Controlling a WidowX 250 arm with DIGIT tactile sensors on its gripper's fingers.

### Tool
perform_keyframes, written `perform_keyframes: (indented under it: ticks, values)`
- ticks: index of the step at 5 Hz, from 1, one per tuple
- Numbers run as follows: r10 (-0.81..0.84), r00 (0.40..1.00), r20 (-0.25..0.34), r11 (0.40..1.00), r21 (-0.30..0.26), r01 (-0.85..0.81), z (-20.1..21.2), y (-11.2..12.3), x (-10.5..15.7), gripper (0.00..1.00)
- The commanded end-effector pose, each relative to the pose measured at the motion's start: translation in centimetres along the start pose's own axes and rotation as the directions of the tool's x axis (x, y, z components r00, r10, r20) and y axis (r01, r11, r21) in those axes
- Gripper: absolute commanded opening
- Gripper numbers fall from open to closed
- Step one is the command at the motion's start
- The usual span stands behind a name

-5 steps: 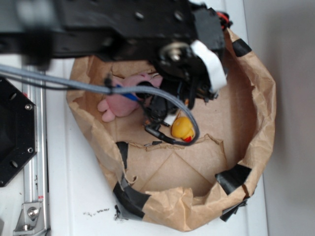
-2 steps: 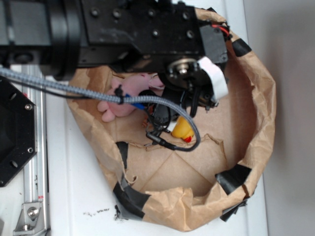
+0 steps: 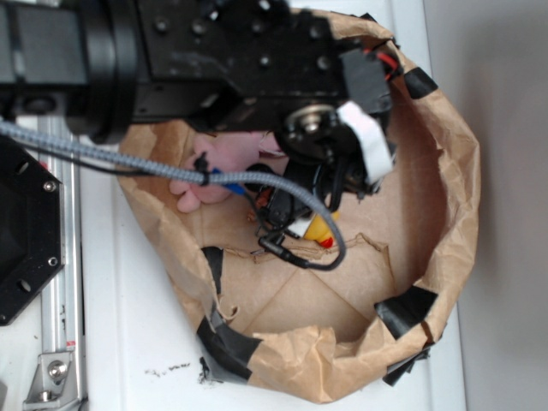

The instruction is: Grab the yellow duck.

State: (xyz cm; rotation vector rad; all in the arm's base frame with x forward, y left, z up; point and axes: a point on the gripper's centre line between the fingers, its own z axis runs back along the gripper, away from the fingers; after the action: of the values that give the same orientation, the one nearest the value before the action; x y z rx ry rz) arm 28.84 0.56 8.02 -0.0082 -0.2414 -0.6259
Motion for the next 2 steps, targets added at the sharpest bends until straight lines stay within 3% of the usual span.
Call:
perform_keyframes:
  ticks: [1,2]
  values:
    - [0.016,1.0,-0.023,1.0,0.026,-0.016,-0.86,-0.25,1.16,1.0]
    - [0.02,0.999,-0.026,0.998,0.059,-0.018,-1.56,0.14,1.27,1.0]
